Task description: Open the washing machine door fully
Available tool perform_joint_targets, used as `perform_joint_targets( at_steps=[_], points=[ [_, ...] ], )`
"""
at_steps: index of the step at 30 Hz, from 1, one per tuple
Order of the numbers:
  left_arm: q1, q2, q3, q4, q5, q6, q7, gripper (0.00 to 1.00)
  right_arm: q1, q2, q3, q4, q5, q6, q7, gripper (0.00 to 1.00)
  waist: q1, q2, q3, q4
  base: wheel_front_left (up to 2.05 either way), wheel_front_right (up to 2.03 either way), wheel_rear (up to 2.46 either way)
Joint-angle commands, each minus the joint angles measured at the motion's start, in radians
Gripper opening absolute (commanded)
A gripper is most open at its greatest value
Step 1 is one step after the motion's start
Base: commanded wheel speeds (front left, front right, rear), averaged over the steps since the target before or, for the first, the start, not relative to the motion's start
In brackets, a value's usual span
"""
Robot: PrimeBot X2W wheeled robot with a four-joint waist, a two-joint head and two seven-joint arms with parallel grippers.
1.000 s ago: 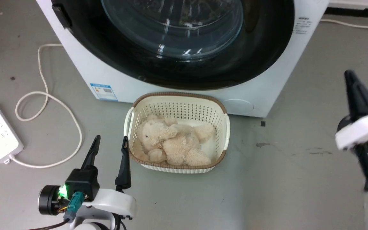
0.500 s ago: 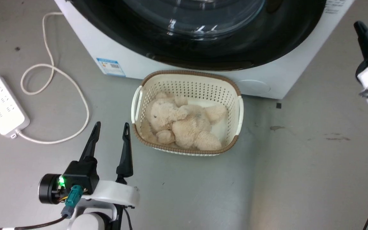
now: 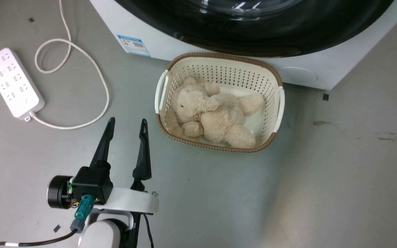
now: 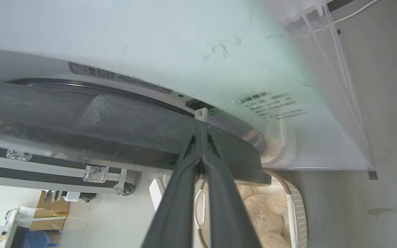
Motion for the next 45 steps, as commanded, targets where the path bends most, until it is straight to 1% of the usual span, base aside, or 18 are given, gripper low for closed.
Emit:
perform_joint_targets(
  at_steps=[1,6,9,10,11,17,18,19,20,22,23,24,25,27,29,37,41,45],
  points=[
    [-0.023,0.001,-0.005,-0.006,-0.006,0.008,-0.014,1.0,-0.048,0.005,-0.025,0.016,0.005,0.0,0.021,0.0,-0.0001,0.0,0.012,0.007,0.0,0.0,0.0],
    [-0.037,0.001,-0.019,-0.009,-0.01,0.014,-0.024,1.0,-0.125,0.022,-0.096,0.043,-0.007,0.0,0.094,0.0,-0.0001,0.0,0.037,0.019,0.0,0.0,0.0],
    [-0.044,0.001,-0.025,-0.01,-0.014,0.019,-0.031,1.0,-0.167,0.036,-0.124,0.038,-0.01,0.0,0.144,0.0,-0.0001,0.0,0.054,0.025,0.0,0.0,0.0],
    [-0.055,0.001,-0.034,-0.01,-0.019,0.025,-0.039,1.0,-0.197,0.051,-0.163,0.029,-0.012,0.0,0.215,0.0,-0.0001,0.0,0.069,0.034,0.0,0.0,0.0],
    [-0.058,0.001,-0.035,-0.01,-0.02,0.027,-0.041,1.0,-0.201,0.053,-0.173,0.026,-0.014,0.0,0.233,0.0,-0.0001,0.0,0.072,0.036,0.0,0.0,0.0],
    [-0.065,0.001,-0.041,-0.006,-0.023,0.035,-0.054,1.0,-0.184,0.07,-0.223,0.007,-0.007,0.0,0.351,0.0,-0.0001,0.0,0.059,0.038,0.0,0.0,0.0],
    [-0.065,0.001,-0.041,-0.006,-0.023,0.035,-0.054,1.0,-0.184,0.07,-0.223,0.007,-0.007,0.0,0.351,0.0,-0.0001,0.0,0.059,0.038,0.0,0.0,0.0],
    [-0.064,0.001,-0.041,-0.001,-0.02,0.035,-0.058,1.0,-0.162,0.074,-0.229,-0.001,0.001,0.0,0.387,0.0,-0.0001,0.0,0.046,0.034,0.0,0.0,0.0],
    [-0.064,0.001,-0.041,-0.001,-0.02,0.035,-0.058,1.0,-0.162,0.074,-0.229,-0.001,0.001,0.0,0.387,0.0,-0.0001,0.0,0.046,0.034,0.0,0.0,0.0],
    [-0.057,0.001,-0.042,0.008,-0.016,0.031,-0.064,1.0,-0.122,0.078,-0.234,-0.01,0.034,-0.001,0.444,0.0,-0.0001,0.0,0.02,0.028,0.0,0.0,0.0],
    [-0.057,0.001,-0.042,0.008,-0.016,0.031,-0.064,1.0,-0.122,0.078,-0.234,-0.01,0.034,-0.001,0.444,0.0,-0.0001,0.0,0.02,0.028,0.0,0.0,0.0],
    [-0.049,0.001,-0.042,0.015,-0.013,0.029,-0.068,1.0,-0.087,0.079,-0.215,-0.006,0.073,-0.001,0.486,0.0,-0.0001,0.0,-0.003,0.024,0.0,0.0,0.0],
    [-0.049,0.001,-0.042,0.015,-0.013,0.029,-0.068,1.0,-0.087,0.079,-0.215,-0.006,0.073,-0.001,0.486,0.0,-0.0001,0.0,-0.003,0.024,0.0,0.0,0.0],
    [-0.037,0.001,-0.04,0.021,-0.011,0.028,-0.073,1.0,-0.049,0.079,-0.181,0.007,0.129,-0.001,0.519,0.0,-0.0001,0.0,-0.025,0.016,0.0,0.0,0.0],
    [-0.022,0.001,-0.04,0.029,-0.009,0.023,-0.074,1.0,0.002,0.079,-0.14,0.017,0.187,-0.001,0.525,0.0,-0.0001,0.0,-0.053,0.008,0.0,0.0,0.0],
    [0.054,0.001,-0.046,0.064,0.01,-0.008,-0.074,1.0,0.229,0.08,0.089,0.032,0.447,-0.001,0.481,0.0,-0.0001,0.0,-0.158,-0.025,0.0,0.0,0.0],
    [0.089,0.001,-0.047,0.068,0.013,-0.015,-0.074,1.0,0.346,0.08,0.225,0.003,0.565,-0.001,0.448,0.0,-0.0001,0.0,-0.197,-0.032,0.0,0.0,0.0],
    [0.125,0.001,-0.048,0.07,0.021,-0.024,-0.074,1.0,0.451,0.08,0.37,-0.046,0.658,-0.001,0.415,0.0,-0.0001,0.0,-0.23,-0.036,0.0,0.0,0.0]
  ],
)
